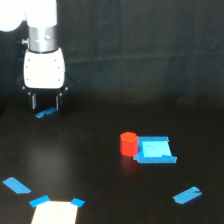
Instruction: Pick up the red object from the table
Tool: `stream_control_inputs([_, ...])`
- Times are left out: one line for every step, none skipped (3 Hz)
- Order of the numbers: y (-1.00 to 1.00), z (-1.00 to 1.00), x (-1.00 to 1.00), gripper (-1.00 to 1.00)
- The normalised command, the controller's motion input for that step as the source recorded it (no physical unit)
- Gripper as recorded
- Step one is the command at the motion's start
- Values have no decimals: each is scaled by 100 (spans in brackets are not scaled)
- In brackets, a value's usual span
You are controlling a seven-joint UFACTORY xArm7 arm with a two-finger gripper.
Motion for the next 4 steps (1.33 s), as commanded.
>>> stream_control_inputs([-74, -26, 100, 100])
stream_control_inputs([-90, -50, 100, 94])
stream_control_inputs([-100, -89, 100, -5])
stream_control_inputs([-81, -34, 100, -37])
